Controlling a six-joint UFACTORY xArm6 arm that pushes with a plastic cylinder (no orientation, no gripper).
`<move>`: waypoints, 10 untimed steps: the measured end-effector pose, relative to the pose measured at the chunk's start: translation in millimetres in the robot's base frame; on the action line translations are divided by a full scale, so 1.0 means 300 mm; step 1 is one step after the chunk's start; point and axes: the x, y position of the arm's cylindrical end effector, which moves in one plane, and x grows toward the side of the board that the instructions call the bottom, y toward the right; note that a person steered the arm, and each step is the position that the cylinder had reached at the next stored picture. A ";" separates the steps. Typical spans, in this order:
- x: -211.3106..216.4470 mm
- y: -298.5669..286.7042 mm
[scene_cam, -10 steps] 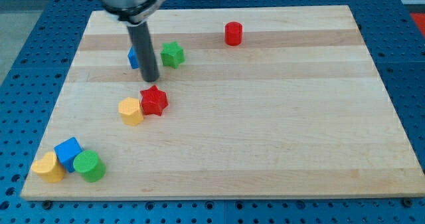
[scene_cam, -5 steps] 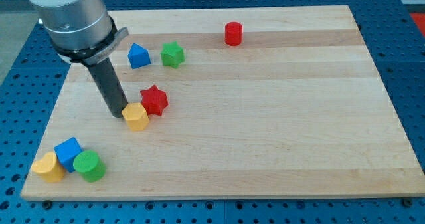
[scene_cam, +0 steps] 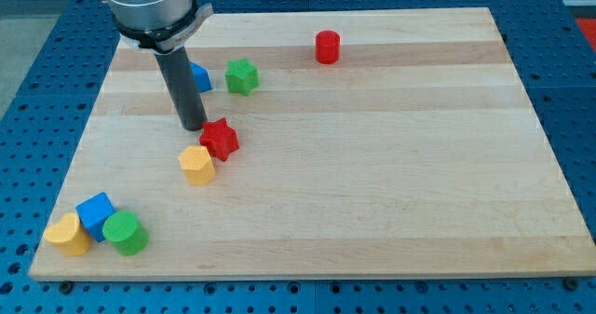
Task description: Push the red star and the yellow hexagon diagonal to the green circle
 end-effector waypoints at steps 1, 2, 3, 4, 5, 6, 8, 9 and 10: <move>0.000 0.015; 0.002 0.054; 0.008 0.104; 0.008 0.131; 0.008 0.152; 0.025 0.153; 0.100 0.153; 0.131 0.147; 0.159 0.147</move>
